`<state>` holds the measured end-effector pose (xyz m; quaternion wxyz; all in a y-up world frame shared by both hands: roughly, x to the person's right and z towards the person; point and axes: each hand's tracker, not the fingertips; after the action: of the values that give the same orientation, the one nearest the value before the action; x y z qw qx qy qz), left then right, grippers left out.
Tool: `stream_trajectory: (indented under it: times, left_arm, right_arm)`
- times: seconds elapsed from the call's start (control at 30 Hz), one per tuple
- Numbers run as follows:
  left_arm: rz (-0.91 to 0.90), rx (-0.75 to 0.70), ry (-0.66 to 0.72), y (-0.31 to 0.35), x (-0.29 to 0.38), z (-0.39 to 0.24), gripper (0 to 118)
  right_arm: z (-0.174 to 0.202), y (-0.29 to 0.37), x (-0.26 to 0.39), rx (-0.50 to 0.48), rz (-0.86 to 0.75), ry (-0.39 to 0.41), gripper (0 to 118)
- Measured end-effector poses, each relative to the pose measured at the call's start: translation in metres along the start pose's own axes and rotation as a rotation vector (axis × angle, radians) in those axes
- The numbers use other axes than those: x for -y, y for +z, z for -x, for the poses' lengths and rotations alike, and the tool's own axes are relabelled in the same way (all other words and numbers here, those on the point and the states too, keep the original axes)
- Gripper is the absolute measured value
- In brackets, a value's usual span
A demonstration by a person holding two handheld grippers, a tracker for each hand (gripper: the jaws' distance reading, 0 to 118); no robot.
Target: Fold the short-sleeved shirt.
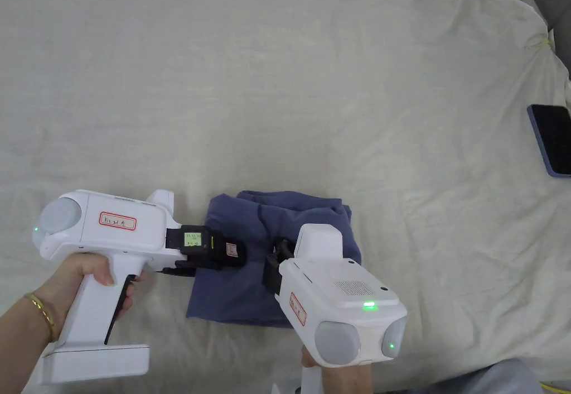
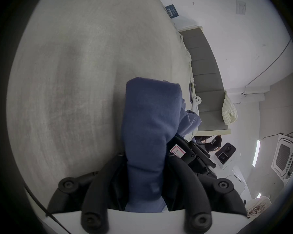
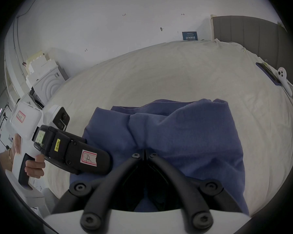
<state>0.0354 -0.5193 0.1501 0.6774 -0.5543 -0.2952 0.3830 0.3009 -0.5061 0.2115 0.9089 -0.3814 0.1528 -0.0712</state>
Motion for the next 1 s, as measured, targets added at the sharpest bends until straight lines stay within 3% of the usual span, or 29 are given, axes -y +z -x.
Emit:
stream_trajectory:
  times: [0.17,0.23,0.53,0.8,1.0]
  left_arm:
    - [-0.023,-0.133,-0.041,-0.001,0.003,-0.024,16]
    - [-0.029,-0.213,-0.015,0.000,0.004,-0.043,15]
    - [-0.124,-0.386,-0.116,0.081,0.015,-0.099,13]
    - [-0.256,-0.798,-0.046,0.221,0.008,-0.045,13]
    - [-0.335,-1.138,0.037,0.303,-0.012,0.016,13]
  right_arm:
    - [-0.002,0.008,-0.014,-0.025,0.028,-0.017,0]
    - [-0.004,0.031,-0.025,-0.067,-0.048,-0.047,0]
    - [-0.025,0.151,-0.087,-0.065,-0.349,0.086,0]
    - [-0.047,0.188,-0.102,0.012,-0.429,0.099,0]
    - [-0.053,0.184,-0.096,0.069,-0.390,0.027,0]
